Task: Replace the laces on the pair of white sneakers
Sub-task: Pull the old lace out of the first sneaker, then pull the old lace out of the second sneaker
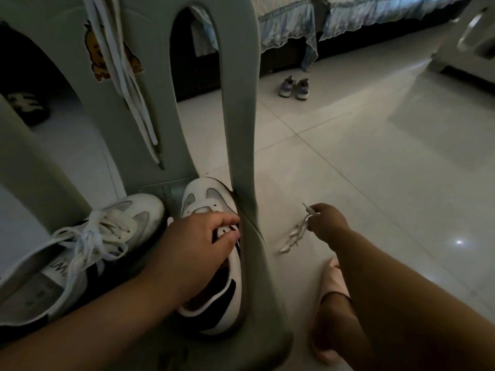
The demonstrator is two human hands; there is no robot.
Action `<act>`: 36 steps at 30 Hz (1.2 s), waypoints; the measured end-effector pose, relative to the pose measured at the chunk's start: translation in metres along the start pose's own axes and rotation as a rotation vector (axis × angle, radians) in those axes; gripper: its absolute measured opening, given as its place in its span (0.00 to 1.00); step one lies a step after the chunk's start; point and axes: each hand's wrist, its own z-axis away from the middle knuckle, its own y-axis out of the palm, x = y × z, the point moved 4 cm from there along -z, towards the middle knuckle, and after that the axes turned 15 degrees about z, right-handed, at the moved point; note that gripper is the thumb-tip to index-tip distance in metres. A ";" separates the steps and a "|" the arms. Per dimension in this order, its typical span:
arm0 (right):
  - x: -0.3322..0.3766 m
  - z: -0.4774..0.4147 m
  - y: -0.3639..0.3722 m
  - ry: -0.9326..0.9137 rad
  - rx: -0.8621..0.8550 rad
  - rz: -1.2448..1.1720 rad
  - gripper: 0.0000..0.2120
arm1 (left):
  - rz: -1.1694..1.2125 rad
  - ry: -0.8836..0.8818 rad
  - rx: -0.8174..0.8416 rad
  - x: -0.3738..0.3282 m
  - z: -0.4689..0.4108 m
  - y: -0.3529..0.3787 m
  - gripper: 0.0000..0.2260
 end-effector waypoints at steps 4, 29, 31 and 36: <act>-0.007 -0.005 0.014 0.004 0.102 0.026 0.18 | -0.049 0.035 0.007 -0.001 0.001 0.001 0.15; 0.133 0.228 -0.034 -0.458 0.035 0.119 0.26 | -0.311 0.067 -0.085 0.003 0.051 -0.119 0.18; 0.136 0.230 -0.025 -0.425 0.070 0.143 0.32 | -0.386 -0.033 -0.101 0.023 0.057 -0.141 0.22; 0.146 0.226 -0.019 -0.407 0.066 0.359 0.34 | -0.368 -0.285 0.011 0.076 0.072 -0.165 0.21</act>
